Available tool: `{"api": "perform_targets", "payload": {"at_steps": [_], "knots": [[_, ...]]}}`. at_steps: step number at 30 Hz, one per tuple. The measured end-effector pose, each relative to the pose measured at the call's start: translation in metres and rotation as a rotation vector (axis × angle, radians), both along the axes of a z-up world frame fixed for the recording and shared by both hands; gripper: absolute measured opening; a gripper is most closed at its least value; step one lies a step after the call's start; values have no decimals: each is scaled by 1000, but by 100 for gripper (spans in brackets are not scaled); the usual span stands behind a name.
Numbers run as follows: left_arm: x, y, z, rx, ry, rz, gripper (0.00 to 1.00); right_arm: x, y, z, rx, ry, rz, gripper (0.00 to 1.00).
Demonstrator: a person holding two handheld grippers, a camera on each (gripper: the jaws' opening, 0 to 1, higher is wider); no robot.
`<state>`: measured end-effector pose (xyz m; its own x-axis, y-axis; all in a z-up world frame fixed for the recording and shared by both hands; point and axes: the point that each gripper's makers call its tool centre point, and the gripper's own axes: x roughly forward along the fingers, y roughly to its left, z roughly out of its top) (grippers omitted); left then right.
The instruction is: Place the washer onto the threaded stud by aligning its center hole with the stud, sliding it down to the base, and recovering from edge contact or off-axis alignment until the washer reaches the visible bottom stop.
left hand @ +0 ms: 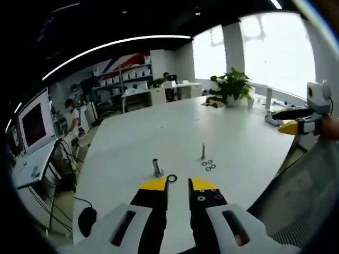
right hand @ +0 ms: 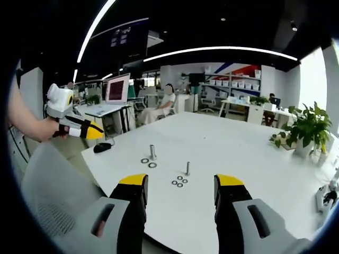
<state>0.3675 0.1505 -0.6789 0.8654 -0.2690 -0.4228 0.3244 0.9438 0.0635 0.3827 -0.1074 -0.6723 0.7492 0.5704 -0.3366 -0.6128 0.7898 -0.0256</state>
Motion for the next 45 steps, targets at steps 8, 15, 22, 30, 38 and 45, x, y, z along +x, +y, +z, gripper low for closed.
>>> {"api": "perform_targets", "payload": {"at_steps": [8,15,22,30,38,45], "knots": [[3,-2,-13,-24,80,-7,14,0,-2,-1,1,6,-4,52],[14,1,-26,-28,138,-13,14,0,-1,-2,-10,11,2,53],[30,12,-47,-21,185,7,17,0,-2,-3,-9,13,-2,52],[46,9,-77,-11,360,-28,15,1,-4,-2,-11,10,-12,52],[77,15,-91,65,433,-33,15,3,-6,-2,-12,4,-25,52],[91,19,-107,146,484,-59,17,4,-9,-2,-17,4,-40,52]]}}
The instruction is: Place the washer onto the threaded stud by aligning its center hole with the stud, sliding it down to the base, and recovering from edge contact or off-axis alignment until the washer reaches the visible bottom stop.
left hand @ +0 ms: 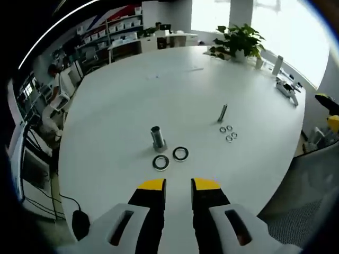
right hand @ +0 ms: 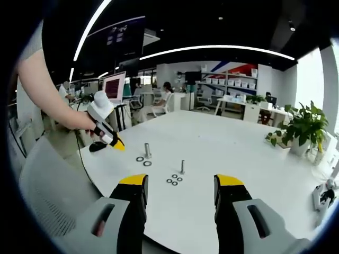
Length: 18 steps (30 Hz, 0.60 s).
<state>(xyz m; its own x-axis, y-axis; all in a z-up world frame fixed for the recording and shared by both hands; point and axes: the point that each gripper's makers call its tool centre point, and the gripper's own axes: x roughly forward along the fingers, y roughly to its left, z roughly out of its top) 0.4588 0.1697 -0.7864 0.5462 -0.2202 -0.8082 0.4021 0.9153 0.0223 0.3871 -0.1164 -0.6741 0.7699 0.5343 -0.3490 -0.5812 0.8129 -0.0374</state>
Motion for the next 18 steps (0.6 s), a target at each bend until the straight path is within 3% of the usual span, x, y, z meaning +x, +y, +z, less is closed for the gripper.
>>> {"api": "perform_targets", "payload": {"at_steps": [8,18], "knots": [[9,1,-15,49,49,-32,17,1,-1,0,-3,-2,-6,52],[25,11,-27,61,96,-17,21,1,-3,-1,-6,1,-16,52]]}}
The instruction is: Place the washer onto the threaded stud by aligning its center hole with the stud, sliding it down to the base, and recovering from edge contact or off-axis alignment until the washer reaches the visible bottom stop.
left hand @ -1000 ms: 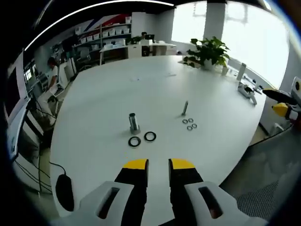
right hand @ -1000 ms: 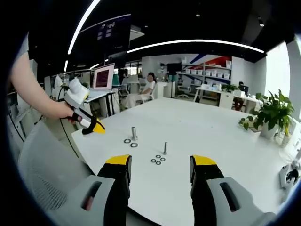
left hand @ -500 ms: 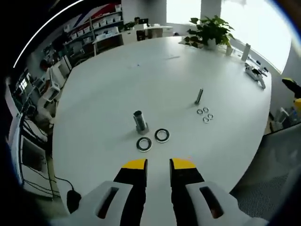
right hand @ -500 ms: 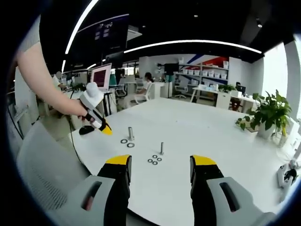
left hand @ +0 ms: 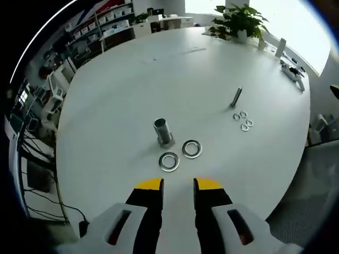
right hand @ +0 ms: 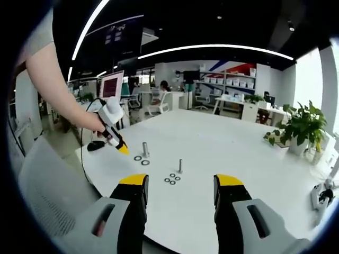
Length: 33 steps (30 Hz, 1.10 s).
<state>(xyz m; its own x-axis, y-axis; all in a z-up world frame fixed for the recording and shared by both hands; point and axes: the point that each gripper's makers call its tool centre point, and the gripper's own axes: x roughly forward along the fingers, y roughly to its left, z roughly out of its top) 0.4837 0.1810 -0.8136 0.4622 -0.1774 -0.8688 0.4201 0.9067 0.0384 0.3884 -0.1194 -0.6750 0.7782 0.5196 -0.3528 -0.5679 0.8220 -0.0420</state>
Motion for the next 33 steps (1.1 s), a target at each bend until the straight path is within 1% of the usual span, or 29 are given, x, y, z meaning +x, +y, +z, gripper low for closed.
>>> {"api": "perform_targets", "payload": {"at_steps": [3,6,12,15,18,22,27,30,33], "knots": [[7,1,-4,-8,11,13,21,0,-1,0,1,-3,-5,52],[10,-1,-8,-6,27,9,21,1,-1,0,-2,-3,-5,52],[16,-6,-20,5,74,-10,21,1,-1,-1,-5,2,-6,51],[20,-6,-23,4,97,-1,22,1,-3,-1,-9,-4,-11,52],[23,-7,-26,2,113,6,23,1,-3,-2,-11,4,-10,52],[26,-7,-30,15,125,0,23,1,-3,-3,-13,5,-14,52],[27,-5,-38,28,160,6,23,1,-4,-3,-13,7,-15,52],[27,-4,-41,35,168,3,23,2,-4,-3,-14,5,-16,52],[24,-9,-36,36,164,7,23,2,-5,-2,-14,4,-21,52]]}}
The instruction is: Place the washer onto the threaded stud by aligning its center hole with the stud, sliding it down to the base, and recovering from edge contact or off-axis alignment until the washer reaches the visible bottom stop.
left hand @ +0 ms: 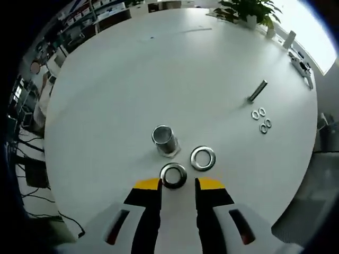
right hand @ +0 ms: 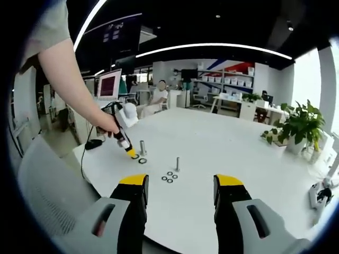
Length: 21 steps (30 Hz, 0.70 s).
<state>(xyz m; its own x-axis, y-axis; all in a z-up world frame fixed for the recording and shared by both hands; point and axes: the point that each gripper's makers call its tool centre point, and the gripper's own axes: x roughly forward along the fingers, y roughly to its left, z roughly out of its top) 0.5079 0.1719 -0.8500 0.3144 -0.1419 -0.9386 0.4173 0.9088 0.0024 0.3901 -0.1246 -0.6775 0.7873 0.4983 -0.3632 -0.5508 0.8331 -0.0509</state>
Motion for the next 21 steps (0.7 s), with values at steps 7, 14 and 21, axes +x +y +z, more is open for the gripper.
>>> {"api": "perform_targets", "payload": {"at_steps": [7,14,21], "knots": [[-6,-11,4,-6,14,19,23,1,-4,-1,-2,6,-20,52],[-11,-11,2,39,36,-21,23,2,-4,-1,-6,5,-22,51],[-9,-6,0,50,52,-30,24,1,-4,-3,-10,13,-19,51]]}}
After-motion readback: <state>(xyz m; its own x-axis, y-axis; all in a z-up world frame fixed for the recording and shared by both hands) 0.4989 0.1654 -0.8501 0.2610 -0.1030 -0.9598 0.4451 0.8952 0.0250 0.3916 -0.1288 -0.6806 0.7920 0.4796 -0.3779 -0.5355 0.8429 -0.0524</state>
